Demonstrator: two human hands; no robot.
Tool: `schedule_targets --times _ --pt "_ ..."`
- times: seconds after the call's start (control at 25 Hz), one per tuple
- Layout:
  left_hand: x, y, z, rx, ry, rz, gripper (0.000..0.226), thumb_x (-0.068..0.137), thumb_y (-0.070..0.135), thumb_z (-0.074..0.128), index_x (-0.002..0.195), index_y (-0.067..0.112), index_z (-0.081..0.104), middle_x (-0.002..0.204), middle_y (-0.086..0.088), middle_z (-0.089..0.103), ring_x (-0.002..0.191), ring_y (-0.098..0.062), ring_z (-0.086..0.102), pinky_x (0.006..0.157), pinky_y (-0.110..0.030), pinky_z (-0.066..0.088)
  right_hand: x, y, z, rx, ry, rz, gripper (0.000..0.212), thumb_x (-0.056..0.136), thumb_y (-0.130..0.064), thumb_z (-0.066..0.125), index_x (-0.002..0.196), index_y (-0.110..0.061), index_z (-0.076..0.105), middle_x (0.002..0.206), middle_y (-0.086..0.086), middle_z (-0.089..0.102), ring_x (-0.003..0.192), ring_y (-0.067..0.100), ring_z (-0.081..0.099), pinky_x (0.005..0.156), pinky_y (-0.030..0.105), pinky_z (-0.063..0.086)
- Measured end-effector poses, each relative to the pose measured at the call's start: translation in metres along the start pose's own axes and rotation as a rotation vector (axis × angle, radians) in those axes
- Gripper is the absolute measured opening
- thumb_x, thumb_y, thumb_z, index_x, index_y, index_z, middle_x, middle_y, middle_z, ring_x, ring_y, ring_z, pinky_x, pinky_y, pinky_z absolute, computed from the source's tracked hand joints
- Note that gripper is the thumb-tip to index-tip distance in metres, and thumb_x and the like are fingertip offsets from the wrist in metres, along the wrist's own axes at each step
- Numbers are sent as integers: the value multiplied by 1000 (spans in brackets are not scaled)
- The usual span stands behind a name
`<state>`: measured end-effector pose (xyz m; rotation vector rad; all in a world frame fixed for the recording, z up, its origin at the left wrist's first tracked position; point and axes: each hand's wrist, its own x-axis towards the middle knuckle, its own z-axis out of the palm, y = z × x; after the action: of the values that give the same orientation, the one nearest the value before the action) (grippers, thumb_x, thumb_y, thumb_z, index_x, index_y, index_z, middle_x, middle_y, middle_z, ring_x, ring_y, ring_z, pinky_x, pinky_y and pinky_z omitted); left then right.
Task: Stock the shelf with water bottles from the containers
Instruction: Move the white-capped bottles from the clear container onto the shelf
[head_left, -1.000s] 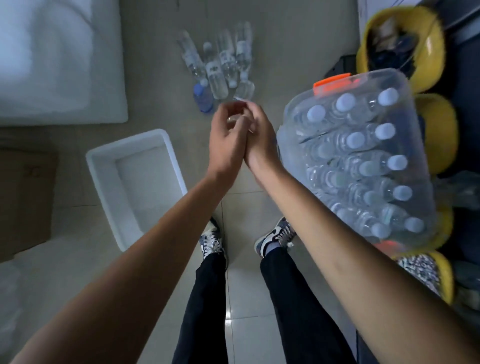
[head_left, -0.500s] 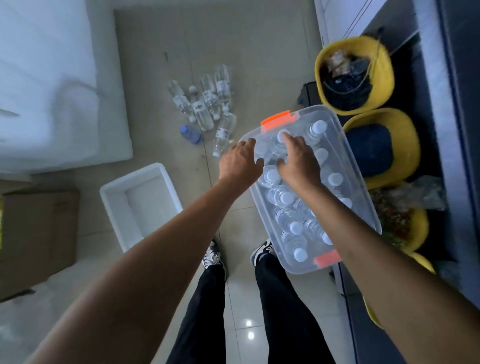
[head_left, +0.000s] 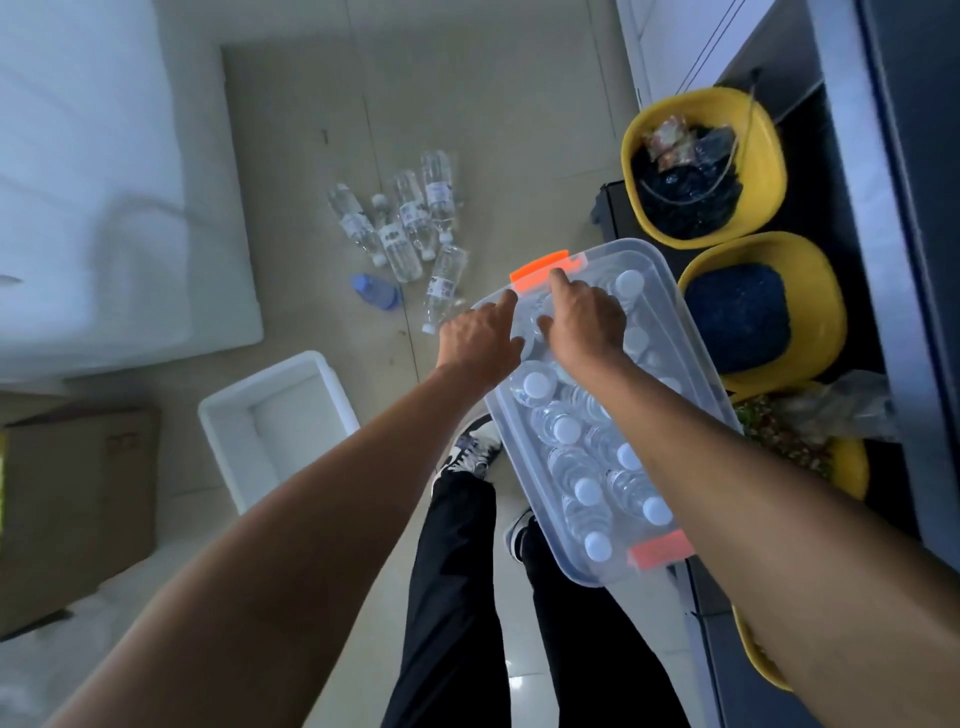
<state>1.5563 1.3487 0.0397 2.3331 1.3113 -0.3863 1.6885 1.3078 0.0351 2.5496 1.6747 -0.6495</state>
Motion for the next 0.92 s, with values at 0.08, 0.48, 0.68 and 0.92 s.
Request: schedule_targets --times 0.08,0.48,0.68,0.92 --pt "1 0 -3 -25 5 35 41 97 32 54 133 16 43 112 -12 66 97 -35 65 68 -36 37 3 2 0 16 18 15 40 97 -24 67 131 -12 49 111 18 70 102 40 67 82 44 53" --pt "-41 31 -134 -292 220 141 30 82 30 67 100 12 52 72 -6 54 67 -34 49 58 -33 32 -65 6 -118 487 296 -7 29 84 -25 76 102 -10 59 93 7 69 80 26 62 68 38 49" --pt "-78 70 -278 -317 331 361 30 76 37 66 87 19 46 67 -7 56 66 -39 53 56 -33 33 -128 -14 -263 582 521 12 23 83 -26 76 94 -14 60 72 -5 57 66 15 48 59 23 38" --pt "-120 154 -439 -369 417 721 29 72 35 68 82 18 45 64 -1 52 64 -38 50 55 -38 42 -215 -17 -442 513 795 51 16 82 -28 71 89 -17 61 67 0 59 58 21 53 53 39 43"
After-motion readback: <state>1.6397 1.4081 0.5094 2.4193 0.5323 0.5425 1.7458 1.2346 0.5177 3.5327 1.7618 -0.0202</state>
